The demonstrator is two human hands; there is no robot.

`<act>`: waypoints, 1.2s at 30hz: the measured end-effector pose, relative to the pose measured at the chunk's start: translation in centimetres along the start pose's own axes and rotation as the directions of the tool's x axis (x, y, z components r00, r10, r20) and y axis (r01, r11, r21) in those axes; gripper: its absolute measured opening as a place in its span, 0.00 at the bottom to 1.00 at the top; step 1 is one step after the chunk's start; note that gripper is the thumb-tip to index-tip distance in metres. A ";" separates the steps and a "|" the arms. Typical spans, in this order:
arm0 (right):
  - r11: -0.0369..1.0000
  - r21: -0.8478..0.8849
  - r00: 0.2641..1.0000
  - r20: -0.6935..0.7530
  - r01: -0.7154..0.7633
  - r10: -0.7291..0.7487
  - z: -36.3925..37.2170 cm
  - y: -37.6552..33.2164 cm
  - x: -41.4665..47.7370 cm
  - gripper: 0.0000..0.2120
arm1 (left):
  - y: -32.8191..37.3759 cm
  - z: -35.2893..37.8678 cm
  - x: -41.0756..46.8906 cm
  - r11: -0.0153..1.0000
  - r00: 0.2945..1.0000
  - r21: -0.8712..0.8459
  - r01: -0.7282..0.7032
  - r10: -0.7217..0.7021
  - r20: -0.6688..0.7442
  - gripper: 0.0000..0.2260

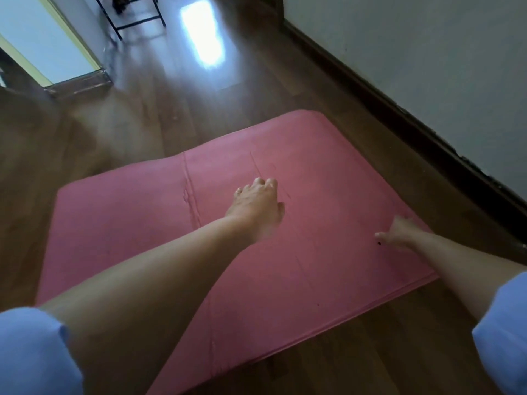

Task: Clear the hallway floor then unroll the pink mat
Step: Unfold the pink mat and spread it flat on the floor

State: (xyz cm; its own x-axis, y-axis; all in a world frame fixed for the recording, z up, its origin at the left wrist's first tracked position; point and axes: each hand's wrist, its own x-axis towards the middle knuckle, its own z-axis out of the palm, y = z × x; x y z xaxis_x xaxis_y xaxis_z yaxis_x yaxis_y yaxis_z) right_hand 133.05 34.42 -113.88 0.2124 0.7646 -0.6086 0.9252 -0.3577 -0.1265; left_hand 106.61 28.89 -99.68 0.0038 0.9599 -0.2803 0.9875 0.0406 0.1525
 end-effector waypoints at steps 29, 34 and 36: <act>0.724 0.161 0.742 -0.142 0.671 -0.656 -5.1 -19.5 -25.6 0.27 | -9.2 -7.9 -4.0 0.834 0.941 -0.544 0.093 -0.252 -0.225 0.25; 0.625 0.065 0.627 -0.131 0.778 -0.768 -1.2 -23.2 -32.5 0.25 | -14.6 -9.8 -7.2 0.720 0.916 -0.692 0.046 -0.306 -0.258 0.24; 0.583 0.050 0.585 -0.097 0.811 -0.806 -0.1 -25.0 -34.7 0.24 | -17.2 -10.6 -8.6 0.739 0.889 -0.671 0.050 -0.339 -0.306 0.25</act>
State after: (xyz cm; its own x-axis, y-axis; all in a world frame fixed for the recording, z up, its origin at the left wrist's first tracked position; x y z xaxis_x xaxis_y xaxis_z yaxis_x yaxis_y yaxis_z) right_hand 102.54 16.87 -89.53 -0.5907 0.7870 -0.1780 0.6957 0.3851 -0.6064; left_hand 87.91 22.85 -89.81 -0.3796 0.9251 -0.0106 0.6244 0.2646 0.7349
